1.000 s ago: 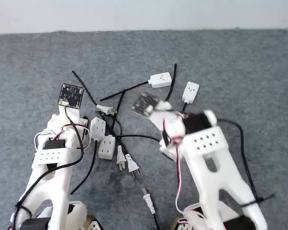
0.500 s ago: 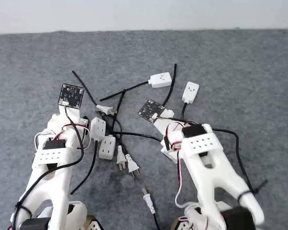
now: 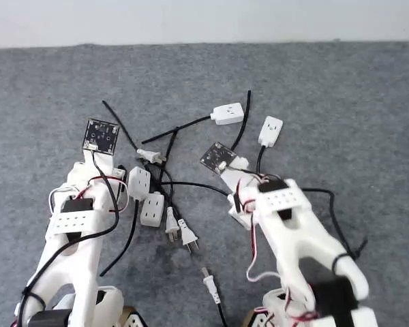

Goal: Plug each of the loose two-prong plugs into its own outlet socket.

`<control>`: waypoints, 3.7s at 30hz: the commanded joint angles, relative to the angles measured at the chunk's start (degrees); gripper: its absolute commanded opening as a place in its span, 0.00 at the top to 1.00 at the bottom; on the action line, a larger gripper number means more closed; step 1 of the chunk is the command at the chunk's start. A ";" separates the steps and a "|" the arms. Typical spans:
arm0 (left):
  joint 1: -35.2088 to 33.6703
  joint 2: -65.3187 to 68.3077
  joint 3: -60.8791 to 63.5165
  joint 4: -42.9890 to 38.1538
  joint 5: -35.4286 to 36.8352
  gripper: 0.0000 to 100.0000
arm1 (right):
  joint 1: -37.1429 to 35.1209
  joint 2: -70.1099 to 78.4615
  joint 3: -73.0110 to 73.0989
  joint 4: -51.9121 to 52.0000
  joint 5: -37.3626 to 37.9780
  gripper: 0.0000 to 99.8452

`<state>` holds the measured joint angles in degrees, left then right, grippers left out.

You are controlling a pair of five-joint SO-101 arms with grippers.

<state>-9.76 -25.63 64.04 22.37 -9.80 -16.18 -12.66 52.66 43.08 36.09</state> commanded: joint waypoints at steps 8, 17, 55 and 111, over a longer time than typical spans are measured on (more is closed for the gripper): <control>0.44 -0.44 -0.13 -1.49 -0.44 0.84 | -3.56 -26.86 23.21 -14.64 -0.44 0.99; 0.26 -0.44 -0.13 -1.32 -0.44 0.84 | -3.30 -37.76 34.90 -29.14 0.00 0.99; 0.44 -0.44 0.31 -1.49 -0.44 0.84 | -3.21 -39.25 37.45 -34.42 0.00 0.98; 2.99 -0.97 2.86 -1.23 -3.69 0.84 | -3.21 -39.25 37.63 -34.33 0.09 0.98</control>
<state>-6.95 -25.63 67.38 22.37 -12.88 -19.43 -50.73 90.81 10.11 36.26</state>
